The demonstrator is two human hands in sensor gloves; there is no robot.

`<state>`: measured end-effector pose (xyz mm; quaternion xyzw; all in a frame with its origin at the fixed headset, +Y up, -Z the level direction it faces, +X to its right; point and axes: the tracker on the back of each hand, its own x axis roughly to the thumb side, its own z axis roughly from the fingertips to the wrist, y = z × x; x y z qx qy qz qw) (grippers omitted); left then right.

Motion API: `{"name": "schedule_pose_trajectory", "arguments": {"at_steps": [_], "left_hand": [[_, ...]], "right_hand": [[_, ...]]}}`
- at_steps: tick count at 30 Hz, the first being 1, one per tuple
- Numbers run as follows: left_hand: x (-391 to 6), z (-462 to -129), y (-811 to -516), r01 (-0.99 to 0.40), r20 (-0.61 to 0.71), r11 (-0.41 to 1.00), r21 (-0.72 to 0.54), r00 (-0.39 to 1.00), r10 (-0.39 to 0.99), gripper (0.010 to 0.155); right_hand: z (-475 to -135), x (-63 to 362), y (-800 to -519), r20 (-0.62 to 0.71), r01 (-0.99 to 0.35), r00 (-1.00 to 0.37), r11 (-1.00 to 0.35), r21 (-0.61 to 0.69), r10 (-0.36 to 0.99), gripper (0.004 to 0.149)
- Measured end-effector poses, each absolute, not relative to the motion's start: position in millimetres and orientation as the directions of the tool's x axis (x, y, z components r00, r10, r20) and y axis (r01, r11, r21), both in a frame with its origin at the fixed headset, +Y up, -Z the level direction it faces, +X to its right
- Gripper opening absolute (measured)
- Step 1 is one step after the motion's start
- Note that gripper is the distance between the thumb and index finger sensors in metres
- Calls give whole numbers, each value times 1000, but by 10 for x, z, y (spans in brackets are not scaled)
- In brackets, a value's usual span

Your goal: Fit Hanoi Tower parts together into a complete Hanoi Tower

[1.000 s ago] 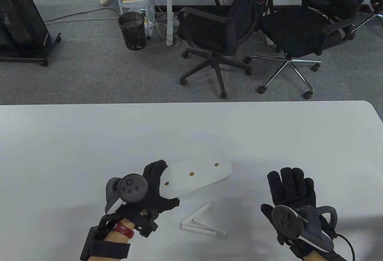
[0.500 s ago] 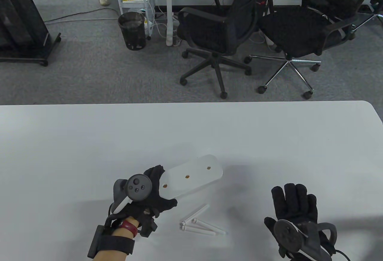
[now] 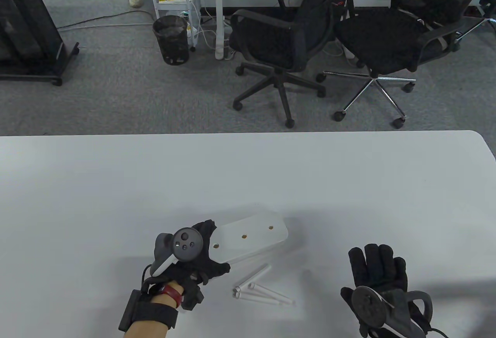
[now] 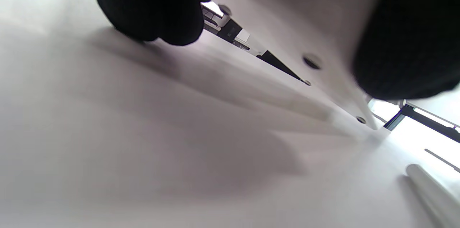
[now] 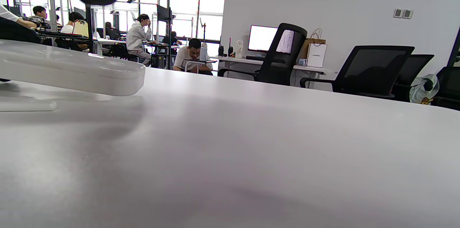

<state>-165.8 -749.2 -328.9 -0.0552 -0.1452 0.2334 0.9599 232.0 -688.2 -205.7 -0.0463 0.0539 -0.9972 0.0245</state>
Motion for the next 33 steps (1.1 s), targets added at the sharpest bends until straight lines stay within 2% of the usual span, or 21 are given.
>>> {"name": "schedule_pose_trajectory", "arguments": {"at_steps": [12, 14, 16, 27, 33], "left_hand": [[-1585, -3319, -7546, -321, 213, 919, -231, 905, 369, 119], [-1581, -3330, -7576, -290, 197, 920, -263, 918, 345, 118], [-1584, -3350, -7650, -238, 151, 906, -350, 940, 305, 119], [-1630, -3319, -7753, -256, 117, 864, -433, 935, 336, 119], [-1638, -3320, -7769, -266, 115, 853, -449, 929, 350, 118]], "right_hand": [[-2058, 2310, -6910, 105, 27, -994, -997, -76, -35, 85], [-2060, 2304, -6923, 109, 26, -993, -997, -67, -33, 85], [-2060, 2296, -6935, 112, 25, -993, -998, -56, -31, 85], [-2072, 2276, -6967, 120, 26, -992, -999, -28, -29, 85], [-2127, 2130, -6909, 202, -25, -979, -1000, 14, 27, 81]]}}
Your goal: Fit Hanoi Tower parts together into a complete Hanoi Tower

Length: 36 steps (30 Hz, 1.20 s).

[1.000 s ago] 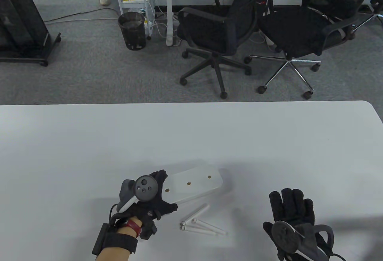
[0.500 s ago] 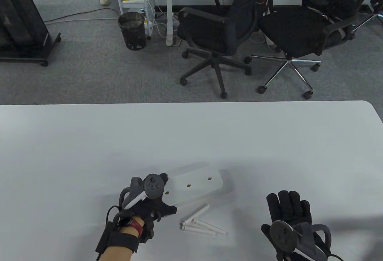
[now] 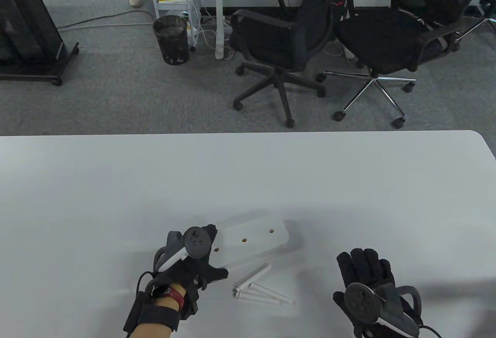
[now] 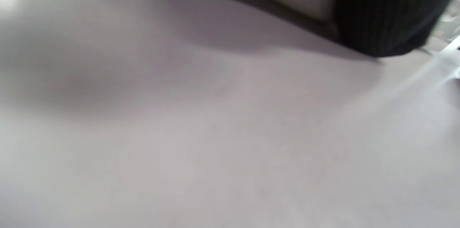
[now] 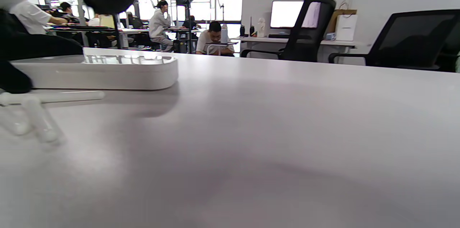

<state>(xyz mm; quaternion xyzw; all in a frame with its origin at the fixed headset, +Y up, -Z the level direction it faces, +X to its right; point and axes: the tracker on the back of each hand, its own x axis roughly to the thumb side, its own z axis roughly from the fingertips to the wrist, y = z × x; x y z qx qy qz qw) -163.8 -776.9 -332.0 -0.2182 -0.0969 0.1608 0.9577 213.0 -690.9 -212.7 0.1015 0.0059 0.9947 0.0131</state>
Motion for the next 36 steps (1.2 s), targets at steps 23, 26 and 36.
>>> {"name": "schedule_pose_trajectory", "arguments": {"at_steps": [23, 26, 36], "left_hand": [[-1637, -3315, -7772, -274, 112, 847, -456, 926, 360, 117], [-1640, -3318, -7776, -275, 112, 846, -457, 926, 361, 117], [-1646, -3325, -7791, -278, 110, 843, -460, 925, 365, 117]], "right_hand": [[-2347, 924, -7362, 476, 206, -874, -962, 177, -99, 66], [-2362, 887, -7416, 462, 227, -878, -958, 174, -123, 66], [-2388, 830, -7523, 413, 257, -894, -954, 156, -173, 60]]}}
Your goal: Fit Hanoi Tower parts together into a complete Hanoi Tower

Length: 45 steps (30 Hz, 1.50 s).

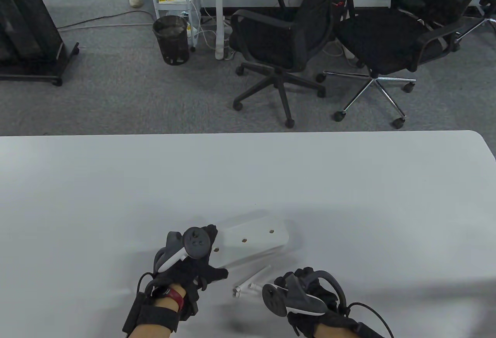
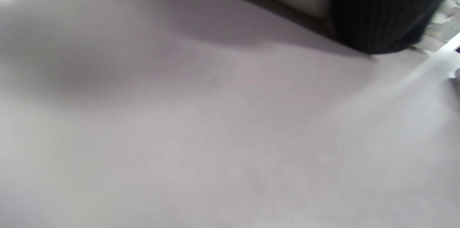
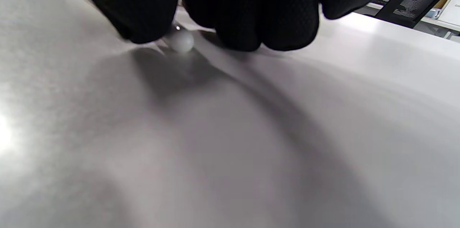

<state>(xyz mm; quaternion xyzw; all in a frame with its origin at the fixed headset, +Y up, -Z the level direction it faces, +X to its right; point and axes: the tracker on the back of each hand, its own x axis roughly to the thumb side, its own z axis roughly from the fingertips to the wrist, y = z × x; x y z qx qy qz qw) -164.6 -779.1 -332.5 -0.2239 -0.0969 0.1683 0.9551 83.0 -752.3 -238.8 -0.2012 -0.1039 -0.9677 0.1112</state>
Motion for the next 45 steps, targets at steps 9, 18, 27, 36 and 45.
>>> {"name": "schedule_pose_trajectory", "arguments": {"at_steps": [9, 18, 27, 36, 45], "left_hand": [[-1645, -3328, -7799, -279, 107, 842, -461, 925, 365, 117], [-1648, -3333, -7808, -280, 106, 841, -462, 924, 366, 117], [-1649, -3334, -7813, -280, 106, 840, -464, 924, 367, 117], [-1651, -3339, -7821, -281, 105, 839, -466, 924, 368, 117], [-1654, -3344, -7830, -282, 104, 838, -467, 924, 369, 116]], "right_hand": [[-2386, 782, -7548, 417, 270, -887, -955, 124, -197, 51], [-2406, 648, -7541, 428, 371, -852, -924, 89, -301, 47], [-2439, 693, -7442, 395, 332, -871, -942, 38, -291, 46], [-2603, 928, -7035, 349, 48, -937, -992, 117, -4, 45], [-2793, 996, -6289, 327, -49, -944, -999, -13, 42, 44]]}}
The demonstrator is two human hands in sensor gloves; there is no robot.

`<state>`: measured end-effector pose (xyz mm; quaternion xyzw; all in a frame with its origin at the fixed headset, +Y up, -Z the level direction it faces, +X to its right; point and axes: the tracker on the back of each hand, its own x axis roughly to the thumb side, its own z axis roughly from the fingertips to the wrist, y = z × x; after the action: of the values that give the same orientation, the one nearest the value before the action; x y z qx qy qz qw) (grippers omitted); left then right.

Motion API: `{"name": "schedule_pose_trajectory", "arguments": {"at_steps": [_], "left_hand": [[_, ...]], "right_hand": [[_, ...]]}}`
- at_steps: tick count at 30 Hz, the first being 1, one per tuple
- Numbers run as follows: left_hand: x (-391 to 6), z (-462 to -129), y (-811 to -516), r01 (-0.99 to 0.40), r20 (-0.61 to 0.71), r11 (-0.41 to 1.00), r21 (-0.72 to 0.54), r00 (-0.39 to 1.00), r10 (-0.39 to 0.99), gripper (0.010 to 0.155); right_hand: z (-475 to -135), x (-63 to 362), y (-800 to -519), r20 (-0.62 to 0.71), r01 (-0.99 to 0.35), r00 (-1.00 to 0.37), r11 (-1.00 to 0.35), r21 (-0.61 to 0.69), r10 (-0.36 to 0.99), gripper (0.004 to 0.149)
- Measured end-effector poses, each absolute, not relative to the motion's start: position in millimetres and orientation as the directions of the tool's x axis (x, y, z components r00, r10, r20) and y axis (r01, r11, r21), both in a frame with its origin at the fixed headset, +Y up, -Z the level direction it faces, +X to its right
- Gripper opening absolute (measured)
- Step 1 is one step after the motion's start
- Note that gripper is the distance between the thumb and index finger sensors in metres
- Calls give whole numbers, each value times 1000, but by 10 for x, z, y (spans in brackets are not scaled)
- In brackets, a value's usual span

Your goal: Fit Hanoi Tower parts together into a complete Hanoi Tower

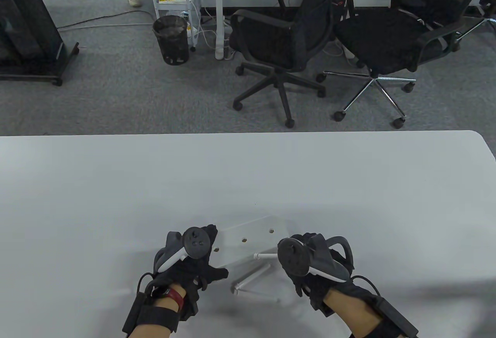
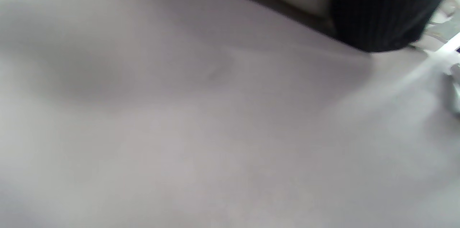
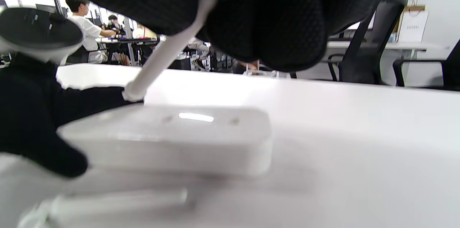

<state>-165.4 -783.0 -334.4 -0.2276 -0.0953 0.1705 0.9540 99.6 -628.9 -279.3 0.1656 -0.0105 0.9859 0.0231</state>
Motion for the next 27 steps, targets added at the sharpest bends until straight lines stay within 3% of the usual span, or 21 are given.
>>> {"name": "schedule_pose_trajectory", "arguments": {"at_steps": [6, 14, 21, 27], "left_hand": [[-1655, -3347, -7835, -282, 104, 838, -467, 924, 369, 117], [-1656, -3350, -7843, -283, 102, 838, -467, 924, 369, 116], [-1658, -3353, -7847, -283, 102, 838, -467, 924, 368, 117], [-1659, -3353, -7849, -284, 101, 838, -467, 924, 369, 116]], "right_hand": [[-2909, 876, -5874, 325, 86, -937, -986, -144, -129, 43], [-3044, 600, -5589, 342, 184, -903, -953, -240, -260, 42], [-3191, 387, -5629, 367, 237, -876, -943, -235, -312, 42], [-3325, 322, -5875, 384, 253, -870, -948, -195, -311, 42]]}}
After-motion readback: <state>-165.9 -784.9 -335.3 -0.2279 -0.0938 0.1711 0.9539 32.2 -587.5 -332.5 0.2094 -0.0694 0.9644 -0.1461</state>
